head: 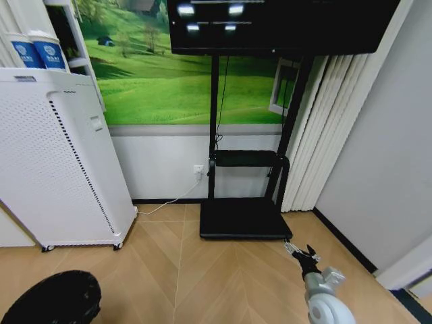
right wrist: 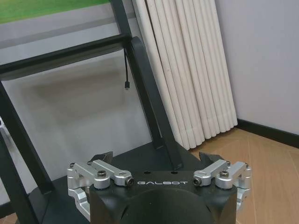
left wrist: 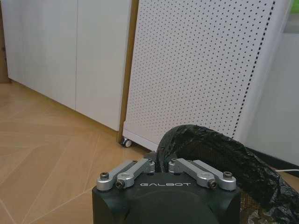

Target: Pick up the trash bin and place the garbage on the floor into it.

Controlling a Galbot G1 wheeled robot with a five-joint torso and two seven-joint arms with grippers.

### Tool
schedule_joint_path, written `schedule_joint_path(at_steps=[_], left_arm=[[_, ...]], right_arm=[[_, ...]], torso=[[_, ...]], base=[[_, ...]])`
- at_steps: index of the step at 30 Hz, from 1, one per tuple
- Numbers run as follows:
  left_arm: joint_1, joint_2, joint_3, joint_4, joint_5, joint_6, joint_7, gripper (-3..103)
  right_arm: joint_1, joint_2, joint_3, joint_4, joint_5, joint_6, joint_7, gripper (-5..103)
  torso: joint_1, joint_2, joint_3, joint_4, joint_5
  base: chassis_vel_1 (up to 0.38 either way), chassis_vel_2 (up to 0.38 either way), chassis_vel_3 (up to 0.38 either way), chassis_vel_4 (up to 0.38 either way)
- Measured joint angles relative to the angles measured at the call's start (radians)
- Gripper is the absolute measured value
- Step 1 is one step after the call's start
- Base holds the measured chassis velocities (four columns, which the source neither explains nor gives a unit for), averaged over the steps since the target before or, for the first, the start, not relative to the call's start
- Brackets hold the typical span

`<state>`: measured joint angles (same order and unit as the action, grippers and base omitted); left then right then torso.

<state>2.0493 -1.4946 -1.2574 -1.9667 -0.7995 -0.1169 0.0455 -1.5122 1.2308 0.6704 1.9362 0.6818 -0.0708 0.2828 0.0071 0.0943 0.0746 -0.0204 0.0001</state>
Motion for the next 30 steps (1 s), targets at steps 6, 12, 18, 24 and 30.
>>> schedule_joint_path(at_steps=[6, 12, 18, 24, 30], left_arm=[[-0.017, -0.030, 0.026, 0.075, 0.101, -0.044, -0.024, 7], [-0.034, -0.033, 0.065, 0.148, 0.123, -0.060, -0.023, 7], [-0.046, -0.029, 0.082, 0.167, 0.141, -0.051, -0.020, 7], [-0.020, -0.031, 0.088, 0.139, 0.138, -0.005, -0.081, 7], [0.007, -0.031, 0.086, 0.126, 0.123, -0.002, -0.097, 7]], right_arm=[[0.006, -0.009, -0.010, -0.020, 0.000, 0.012, -0.014, 100], [0.003, -0.014, -0.023, -0.041, 0.000, 0.029, -0.019, 100], [0.006, -0.022, -0.025, -0.052, -0.001, 0.036, -0.021, 100], [0.024, -0.029, -0.035, -0.062, 0.000, 0.036, -0.021, 100], [0.034, -0.028, -0.038, -0.070, 0.001, 0.037, -0.023, 100]], torso=[[0.000, 0.000, 0.000, 0.0002, -0.0003], [0.000, 0.000, 0.000, 0.0002, 0.0005], [0.000, 0.000, 0.000, 0.0000, -0.0004], [0.000, 0.000, 0.000, 0.0003, -0.0001], [0.000, 0.000, 0.000, 0.0004, -0.0001]], base=[[0.000, 0.000, 0.000, 0.000], [0.000, 0.000, 0.000, 0.000], [0.000, 0.000, 0.000, 0.000], [0.000, 0.000, 0.000, 0.000], [0.000, 0.000, 0.000, 0.000]])
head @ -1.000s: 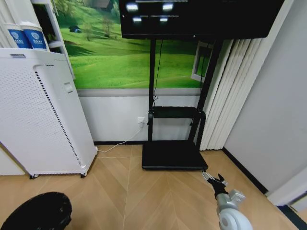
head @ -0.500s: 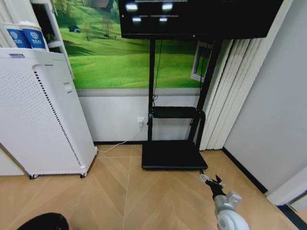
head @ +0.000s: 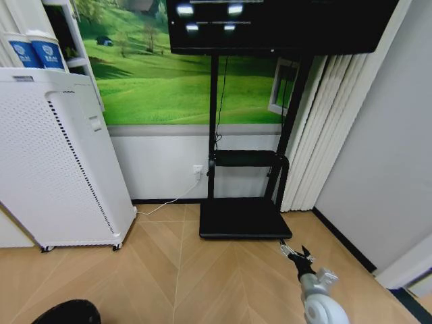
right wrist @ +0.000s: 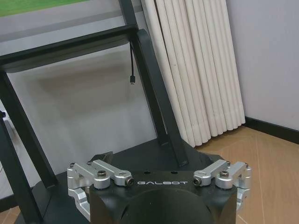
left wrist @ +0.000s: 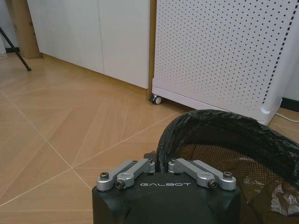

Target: Pick up the trash bin and place the garbage on the floor into it.

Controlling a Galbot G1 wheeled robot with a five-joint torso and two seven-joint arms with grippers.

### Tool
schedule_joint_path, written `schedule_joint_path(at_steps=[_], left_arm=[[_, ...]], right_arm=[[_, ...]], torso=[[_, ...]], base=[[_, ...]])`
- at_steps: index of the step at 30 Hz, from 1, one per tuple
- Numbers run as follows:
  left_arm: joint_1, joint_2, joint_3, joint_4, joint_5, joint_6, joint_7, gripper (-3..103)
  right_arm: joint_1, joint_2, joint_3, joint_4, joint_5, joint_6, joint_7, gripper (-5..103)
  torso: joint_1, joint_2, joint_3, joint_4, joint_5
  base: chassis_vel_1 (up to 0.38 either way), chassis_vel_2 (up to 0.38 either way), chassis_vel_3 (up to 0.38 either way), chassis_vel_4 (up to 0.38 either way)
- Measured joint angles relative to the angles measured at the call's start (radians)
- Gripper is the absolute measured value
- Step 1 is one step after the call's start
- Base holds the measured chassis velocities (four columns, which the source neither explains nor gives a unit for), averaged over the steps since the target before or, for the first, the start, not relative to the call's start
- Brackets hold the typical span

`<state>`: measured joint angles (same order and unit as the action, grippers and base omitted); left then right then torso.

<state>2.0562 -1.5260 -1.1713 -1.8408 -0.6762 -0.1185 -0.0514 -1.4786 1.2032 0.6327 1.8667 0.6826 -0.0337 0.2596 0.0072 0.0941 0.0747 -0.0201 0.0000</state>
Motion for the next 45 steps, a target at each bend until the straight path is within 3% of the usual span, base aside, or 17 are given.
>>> schedule_joint_path(at_steps=[10, 15, 17, 20, 23, 25, 26, 30, 31, 33, 37, 39, 40, 43, 45], left_arm=[[0.020, -0.028, 0.019, -0.002, 0.050, 0.000, -0.071, 7], [0.026, -0.039, 0.024, -0.018, 0.062, 0.028, -0.110, 4], [0.036, -0.043, 0.022, -0.030, 0.064, 0.052, -0.132, 19], [0.044, -0.044, 0.019, -0.038, 0.064, 0.065, -0.147, 25], [0.105, -0.059, 0.014, -0.087, 0.053, 0.129, -0.181, 42], [0.126, -0.063, 0.017, -0.100, 0.046, 0.140, -0.187, 42], [0.155, -0.069, 0.022, -0.115, 0.041, 0.149, -0.193, 53], [0.197, -0.077, 0.031, -0.142, 0.038, 0.146, -0.194, 58], [0.235, -0.082, 0.043, -0.178, 0.027, 0.144, -0.195, 70], [0.252, -0.082, 0.053, -0.197, 0.024, 0.142, -0.195, 74], [0.310, -0.082, 0.118, -0.267, 0.067, 0.144, -0.149, 80], [0.337, -0.082, 0.168, -0.312, 0.130, 0.161, -0.076, 96], [0.337, -0.082, 0.168, -0.312, 0.130, 0.161, -0.076, 96], [0.348, -0.073, 0.193, -0.377, 0.193, 0.196, 0.033, 100], [0.341, -0.067, 0.190, -0.393, 0.206, 0.203, 0.064, 100]], right_arm=[[0.003, -0.011, 0.000, -0.022, 0.006, 0.014, -0.013, 100], [0.008, -0.020, -0.001, -0.031, 0.009, 0.018, -0.014, 100], [0.018, -0.030, -0.002, -0.042, 0.015, 0.019, -0.015, 100], [0.022, -0.031, -0.003, -0.046, 0.020, 0.019, -0.016, 100], [0.045, 0.003, -0.021, -0.040, 0.072, -0.023, -0.007, 100], [0.051, 0.014, -0.029, -0.039, 0.075, -0.032, -0.005, 100], [0.061, 0.026, -0.043, -0.038, 0.075, -0.044, -0.004, 100], [0.081, 0.036, -0.056, -0.047, 0.073, -0.057, -0.004, 100], [0.099, 0.037, -0.060, -0.058, 0.071, -0.065, -0.004, 100], [0.105, 0.036, -0.060, -0.063, 0.069, -0.069, -0.004, 100], [0.121, 0.027, -0.055, -0.083, 0.059, -0.081, -0.006, 100], [0.120, 0.021, -0.046, -0.091, 0.051, -0.086, -0.014, 100], [0.120, 0.021, -0.046, -0.091, 0.051, -0.086, -0.014, 100], [0.103, 0.015, -0.032, -0.093, 0.036, -0.084, -0.027, 100], [0.095, 0.013, -0.028, -0.093, 0.035, -0.083, -0.029, 100]], torso=[[0.000, 0.000, 0.000, -0.0001, 0.0002], [0.000, 0.000, 0.000, -0.0003, 0.0002], [0.000, 0.000, 0.000, -0.0002, -0.0007], [0.000, 0.000, 0.000, -0.0002, -0.0004], [0.000, 0.000, 0.000, -0.0001, -0.0001], [0.000, 0.000, 0.000, -0.0001, 0.0004], [0.000, 0.000, 0.000, 0.0000, 0.0001], [0.000, 0.000, 0.000, 0.0000, -0.0001], [0.000, 0.000, 0.000, 0.0001, 0.0001], [0.000, 0.000, 0.000, 0.0001, 0.0001], [0.000, 0.000, 0.000, -0.0001, 0.0002], [0.000, 0.000, 0.000, 0.0000, 0.0000], [0.000, 0.000, 0.000, 0.0000, 0.0000], [0.000, 0.000, 0.000, -0.0001, 0.0002], [0.000, 0.000, 0.000, -0.0001, 0.0002]], base=[[0.000, 0.000, 0.000, 0.000], [0.000, 0.000, 0.000, 0.000], [0.000, 0.000, 0.000, 0.000], [0.000, 0.000, 0.000, 0.000], [0.000, 0.000, 0.000, 0.000], [0.000, 0.000, 0.000, 0.000], [0.000, 0.000, 0.000, 0.000], [0.000, 0.000, 0.000, 0.000], [0.000, 0.000, 0.000, 0.000], [0.000, 0.000, 0.000, 0.000], [0.000, 0.000, 0.000, 0.000], [0.000, 0.000, 0.000, 0.000], [0.000, 0.000, 0.000, 0.000], [0.000, 0.000, 0.000, 0.000], [0.000, 0.000, 0.000, 0.000]])
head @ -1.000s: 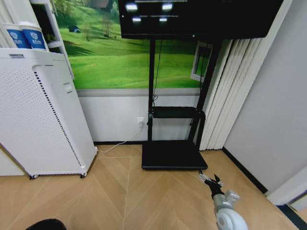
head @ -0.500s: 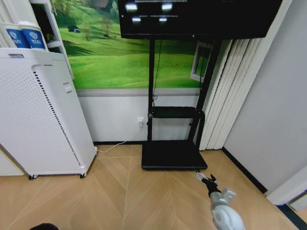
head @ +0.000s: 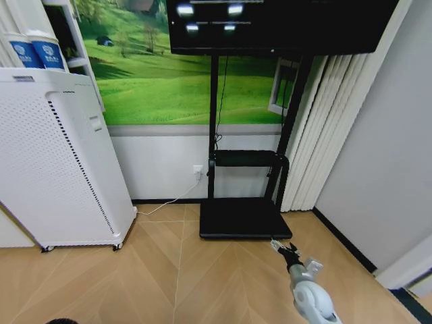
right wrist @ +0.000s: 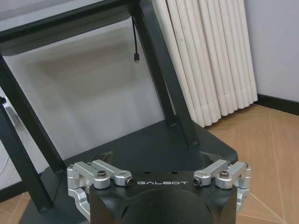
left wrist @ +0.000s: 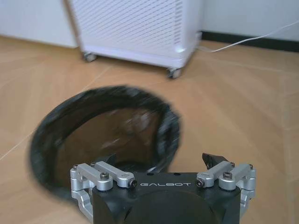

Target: Pick up the trash bin and place the garbage on the floor into it.

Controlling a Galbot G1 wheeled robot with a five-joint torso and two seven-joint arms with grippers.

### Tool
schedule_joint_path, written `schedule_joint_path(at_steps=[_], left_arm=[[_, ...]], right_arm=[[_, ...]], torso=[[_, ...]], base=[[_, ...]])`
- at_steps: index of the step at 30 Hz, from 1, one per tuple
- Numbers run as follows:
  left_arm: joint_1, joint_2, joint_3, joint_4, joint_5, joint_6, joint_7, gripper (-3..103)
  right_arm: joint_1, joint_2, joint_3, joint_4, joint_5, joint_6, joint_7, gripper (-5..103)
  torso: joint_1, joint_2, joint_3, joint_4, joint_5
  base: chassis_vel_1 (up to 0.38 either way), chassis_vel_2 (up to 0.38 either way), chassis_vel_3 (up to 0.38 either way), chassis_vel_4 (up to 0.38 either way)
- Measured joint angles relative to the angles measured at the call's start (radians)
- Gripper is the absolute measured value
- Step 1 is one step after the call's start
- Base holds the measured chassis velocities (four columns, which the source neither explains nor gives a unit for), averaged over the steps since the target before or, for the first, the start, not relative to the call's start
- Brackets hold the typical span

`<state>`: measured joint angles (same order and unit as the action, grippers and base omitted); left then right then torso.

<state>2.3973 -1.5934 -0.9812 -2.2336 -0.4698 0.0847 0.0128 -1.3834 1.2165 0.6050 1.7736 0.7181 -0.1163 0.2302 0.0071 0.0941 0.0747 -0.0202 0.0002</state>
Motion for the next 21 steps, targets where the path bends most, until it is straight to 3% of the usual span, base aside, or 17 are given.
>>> schedule_joint_path(at_steps=[1, 2, 3, 4, 6, 9, 14, 21], left_arm=[[-0.009, 0.008, -0.008, -0.014, 0.008, 0.006, 0.033, 100], [-0.059, 0.044, -0.040, -0.044, 0.007, -0.041, 0.180, 100], [-0.111, 0.058, -0.057, -0.049, 0.017, -0.101, 0.232, 100], [-0.111, 0.058, -0.057, -0.049, 0.017, -0.101, 0.232, 100], [-0.224, 0.087, -0.084, -0.054, 0.055, -0.164, 0.261, 100], [-0.316, 0.123, -0.094, -0.062, 0.091, -0.184, 0.255, 100], [-0.455, 0.218, -0.053, -0.070, 0.113, -0.186, 0.148, 100], [-0.486, 0.237, -0.036, -0.100, 0.078, -0.164, 0.124, 100]], right_arm=[[-0.007, -0.003, 0.003, -0.001, 0.000, 0.003, -0.003, 100], [-0.024, -0.008, 0.012, -0.002, -0.008, 0.014, -0.011, 100], [-0.031, -0.007, 0.017, 0.003, -0.017, 0.017, -0.013, 100], [-0.031, -0.007, 0.017, 0.003, -0.017, 0.017, -0.013, 100], [-0.057, 0.000, 0.036, 0.035, -0.058, 0.022, -0.050, 100], [-0.094, 0.003, 0.060, 0.075, -0.103, 0.022, -0.104, 100], [-0.201, 0.015, 0.114, 0.215, -0.187, 0.036, -0.181, 100], [-0.262, 0.035, 0.121, 0.308, -0.238, 0.066, -0.202, 100]], torso=[[0.000, 0.000, 0.000, -0.0001, -0.0002], [0.000, 0.000, 0.000, -0.0001, -0.0001], [0.000, 0.000, 0.000, 0.0001, 0.0000], [0.000, 0.000, 0.000, 0.0001, 0.0000], [0.000, 0.000, 0.000, 0.0000, -0.0006], [0.000, 0.000, 0.000, 0.0001, -0.0001], [0.000, 0.000, 0.000, -0.0003, -0.0004], [0.000, 0.000, 0.000, -0.0003, -0.0001]], base=[[0.000, 0.000, 0.000, 0.000], [0.000, 0.000, 0.000, 0.000], [0.000, 0.000, 0.000, 0.000], [0.000, 0.000, 0.000, 0.000], [0.000, 0.000, 0.000, 0.000], [0.000, 0.000, 0.000, 0.000], [0.000, 0.000, 0.000, 0.000], [0.000, 0.000, 0.000, 0.000]])
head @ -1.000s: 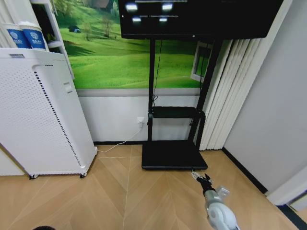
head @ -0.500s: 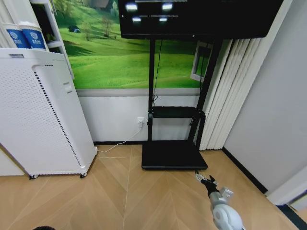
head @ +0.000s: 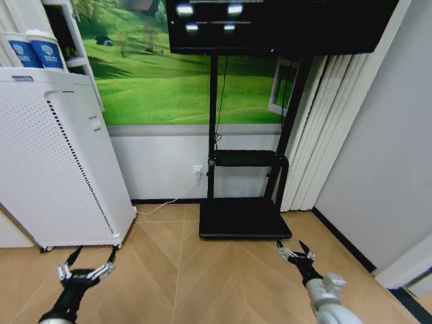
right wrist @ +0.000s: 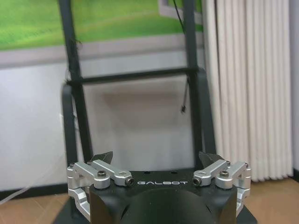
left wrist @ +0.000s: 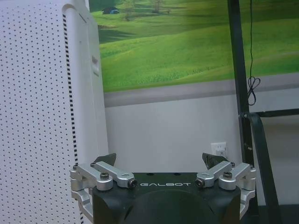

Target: Pick up the trash bin and place the garbage on the floor into it.

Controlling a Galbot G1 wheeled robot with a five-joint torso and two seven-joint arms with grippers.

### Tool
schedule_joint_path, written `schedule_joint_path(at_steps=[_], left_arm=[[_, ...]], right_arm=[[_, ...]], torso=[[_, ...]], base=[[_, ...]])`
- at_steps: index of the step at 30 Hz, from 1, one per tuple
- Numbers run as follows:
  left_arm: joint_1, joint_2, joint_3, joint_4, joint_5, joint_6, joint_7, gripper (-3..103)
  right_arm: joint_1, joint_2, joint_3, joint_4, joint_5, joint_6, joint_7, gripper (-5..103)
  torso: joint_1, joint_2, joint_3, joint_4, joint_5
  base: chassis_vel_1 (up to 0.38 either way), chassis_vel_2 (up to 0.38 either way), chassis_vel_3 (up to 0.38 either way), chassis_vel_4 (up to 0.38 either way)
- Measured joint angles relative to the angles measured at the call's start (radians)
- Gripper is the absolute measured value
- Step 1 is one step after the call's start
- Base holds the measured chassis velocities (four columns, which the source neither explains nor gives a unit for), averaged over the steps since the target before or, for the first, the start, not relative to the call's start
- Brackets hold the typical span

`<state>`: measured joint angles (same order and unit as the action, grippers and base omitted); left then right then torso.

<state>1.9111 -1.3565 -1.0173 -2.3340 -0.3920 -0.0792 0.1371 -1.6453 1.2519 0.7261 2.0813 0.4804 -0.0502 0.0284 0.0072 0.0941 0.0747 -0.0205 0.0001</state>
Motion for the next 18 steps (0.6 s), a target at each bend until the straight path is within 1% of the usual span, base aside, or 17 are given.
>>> schedule_joint_path(at_steps=[2, 3, 4, 5, 6, 7, 8, 18], left_arm=[[-0.003, -0.001, 0.002, -0.006, -0.006, 0.004, -0.003, 100], [-0.009, -0.010, 0.014, -0.027, -0.022, 0.024, -0.019, 100], [-0.012, -0.015, 0.025, -0.039, -0.024, 0.041, -0.025, 100], [-0.018, -0.021, 0.043, -0.045, -0.022, 0.057, -0.031, 100], [-0.018, -0.021, 0.043, -0.045, -0.022, 0.057, -0.031, 100], [-0.027, -0.028, 0.071, -0.038, -0.003, 0.061, -0.036, 100], [-0.030, -0.031, 0.088, -0.028, 0.005, 0.060, -0.037, 100], [-0.026, -0.029, 0.096, -0.024, 0.013, 0.072, -0.036, 100]], right_arm=[[-0.008, 0.004, -0.003, 0.015, -0.007, 0.006, -0.001, 100], [-0.030, 0.015, -0.011, 0.063, -0.026, 0.017, -0.003, 100], [-0.041, 0.022, -0.013, 0.090, -0.033, 0.017, -0.003, 100], [-0.055, 0.029, -0.015, 0.124, -0.038, 0.013, -0.001, 100], [-0.055, 0.029, -0.015, 0.124, -0.038, 0.013, -0.001, 100], [-0.073, 0.041, -0.018, 0.164, -0.043, -0.001, 0.005, 100], [-0.081, 0.048, -0.021, 0.179, -0.053, -0.004, 0.007, 100], [-0.086, 0.053, -0.023, 0.189, -0.067, -0.010, 0.011, 100]], torso=[[0.000, 0.000, 0.000, 0.0001, 0.0000], [0.000, 0.000, 0.000, 0.0009, -0.0003], [0.000, 0.000, 0.000, 0.0005, 0.0002], [0.000, 0.000, 0.000, 0.0007, -0.0002], [0.000, 0.000, 0.000, 0.0007, -0.0002], [0.000, 0.000, 0.000, 0.0002, 0.0000], [0.000, 0.000, 0.000, 0.0002, -0.0003], [0.000, 0.000, 0.000, 0.0003, -0.0001]], base=[[0.000, 0.000, 0.000, 0.000], [0.000, 0.000, 0.000, 0.000], [0.000, 0.000, 0.000, 0.000], [0.000, 0.000, 0.000, 0.000], [0.000, 0.000, 0.000, 0.000], [0.000, 0.000, 0.000, 0.000], [0.000, 0.000, 0.000, 0.000], [0.000, 0.000, 0.000, 0.000]])
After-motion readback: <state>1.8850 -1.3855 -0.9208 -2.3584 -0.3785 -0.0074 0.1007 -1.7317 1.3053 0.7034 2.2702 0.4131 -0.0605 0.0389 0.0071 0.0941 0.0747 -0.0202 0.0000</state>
